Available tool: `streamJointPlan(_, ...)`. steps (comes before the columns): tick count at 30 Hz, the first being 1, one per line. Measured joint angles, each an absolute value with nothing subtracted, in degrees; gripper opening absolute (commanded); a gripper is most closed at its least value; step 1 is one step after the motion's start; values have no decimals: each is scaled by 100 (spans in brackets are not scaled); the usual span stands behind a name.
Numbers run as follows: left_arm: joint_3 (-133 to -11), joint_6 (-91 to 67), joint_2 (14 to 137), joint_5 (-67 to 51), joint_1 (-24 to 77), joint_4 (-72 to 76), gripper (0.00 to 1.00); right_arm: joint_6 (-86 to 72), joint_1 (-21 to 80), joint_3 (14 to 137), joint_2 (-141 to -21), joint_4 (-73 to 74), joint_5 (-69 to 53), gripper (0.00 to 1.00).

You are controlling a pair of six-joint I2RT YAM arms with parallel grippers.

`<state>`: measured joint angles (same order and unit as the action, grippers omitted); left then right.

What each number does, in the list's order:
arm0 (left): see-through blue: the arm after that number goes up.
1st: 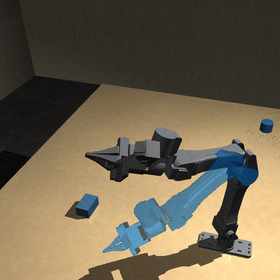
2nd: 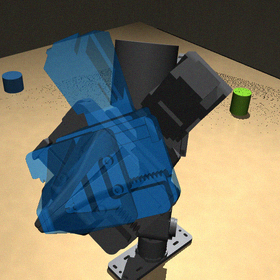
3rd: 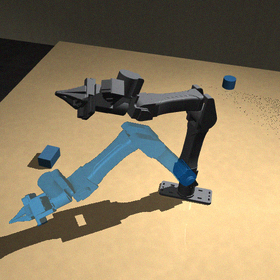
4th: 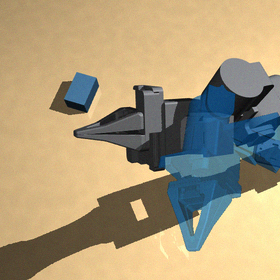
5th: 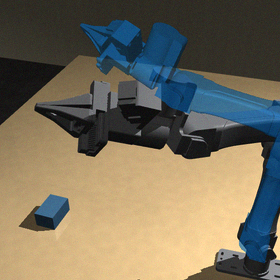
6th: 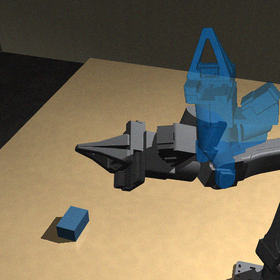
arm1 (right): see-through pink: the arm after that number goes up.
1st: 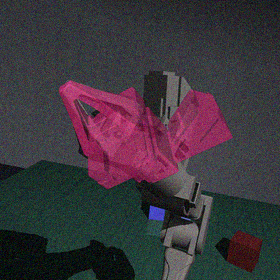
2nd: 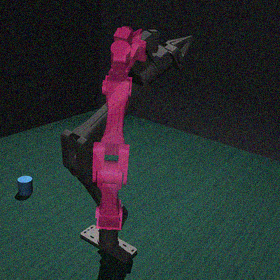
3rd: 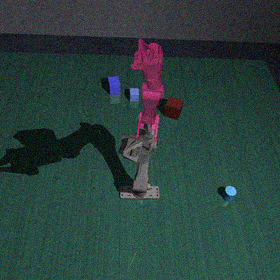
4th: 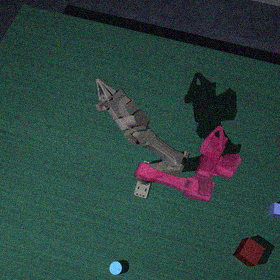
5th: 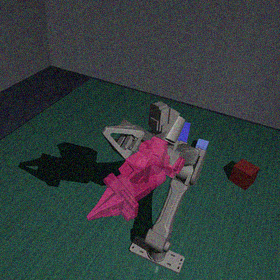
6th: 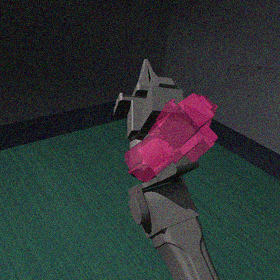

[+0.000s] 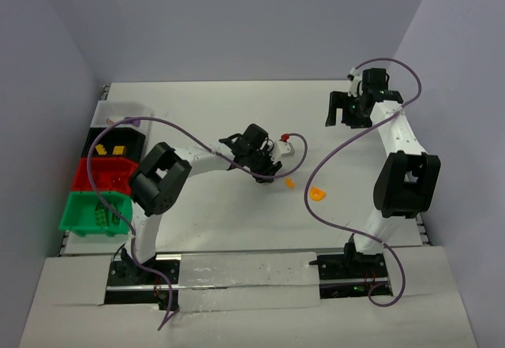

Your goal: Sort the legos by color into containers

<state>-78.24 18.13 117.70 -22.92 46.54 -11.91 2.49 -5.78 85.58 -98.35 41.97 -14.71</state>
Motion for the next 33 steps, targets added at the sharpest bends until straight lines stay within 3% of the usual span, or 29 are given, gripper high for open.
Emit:
streamJointPlan(6, -7826, 1746, 11865, -2219, 4658, -1064, 7, 328, -578, 8558, -9835, 4255, -1466, 100)
streamJointPlan(8, -7826, 1717, 11865, -2157, 4668, -1045, 0, 403, -578, 8558, -9834, 4314, -1466, 100)
streamJointPlan(18, -7446, 1572, 11313, -1833, 4266, -1586, 0, 1543, -578, 8212, -9513, 4845, -1788, 100)
streamJointPlan(29, -7824, 1295, 9174, -1676, 241, -3419, 0, 2792, -233, 7445, -9142, 5614, -1881, 100)
streamJointPlan(33, -8330, 1546, 9065, -1836, -932, -4136, 0, 2845, 299, 7279, -9081, 5621, -1554, 100)
